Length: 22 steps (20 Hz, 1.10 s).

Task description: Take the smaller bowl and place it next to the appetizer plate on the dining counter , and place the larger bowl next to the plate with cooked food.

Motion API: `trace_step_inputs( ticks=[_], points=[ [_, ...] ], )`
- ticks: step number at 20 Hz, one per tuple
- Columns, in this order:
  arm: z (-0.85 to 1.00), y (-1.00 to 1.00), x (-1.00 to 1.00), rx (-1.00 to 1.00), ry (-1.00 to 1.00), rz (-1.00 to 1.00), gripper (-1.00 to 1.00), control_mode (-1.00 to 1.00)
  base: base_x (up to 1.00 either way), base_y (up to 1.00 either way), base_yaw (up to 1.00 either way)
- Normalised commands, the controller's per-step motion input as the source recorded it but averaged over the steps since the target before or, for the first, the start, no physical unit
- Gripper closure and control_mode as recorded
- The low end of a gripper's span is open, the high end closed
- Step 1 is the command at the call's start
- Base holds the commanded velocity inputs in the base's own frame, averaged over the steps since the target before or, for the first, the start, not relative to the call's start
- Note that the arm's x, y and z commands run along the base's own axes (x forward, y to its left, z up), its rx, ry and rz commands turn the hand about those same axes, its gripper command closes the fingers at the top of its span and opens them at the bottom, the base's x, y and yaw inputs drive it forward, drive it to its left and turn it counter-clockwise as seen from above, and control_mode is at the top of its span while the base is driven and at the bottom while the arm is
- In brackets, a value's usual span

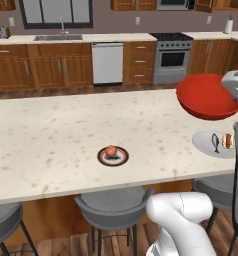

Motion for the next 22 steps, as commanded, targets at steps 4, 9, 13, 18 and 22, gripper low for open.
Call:
trace_step_inputs(
  ticks=[4, 9, 13, 18, 22],
  points=[
    [-0.13, 0.1, 0.09, -0.09, 0.13, -0.05, 1.0, -1.0, 0.02, 0.24, -0.01],
    [-0.62, -0.02, 0.77, -0.19, 0.31, -0.2, 1.0, -1.0, 0.0, 0.0, 0.0],
    [-0.88, -0.03, 0.76, -0.13, 0.23, -0.16, 1.0, -1.0, 0.0, 0.0, 0.0],
    [-0.77, 0.0, 0.57, 0.0, 0.09, -0.08, 1.0, -1.0, 0.0, 0.0, 0.0],
    [-0.64, 0.15, 0.22, 0.02, 0.0, 0.0, 1.0, -1.0, 0.0, 0.0, 0.0]
  ],
)
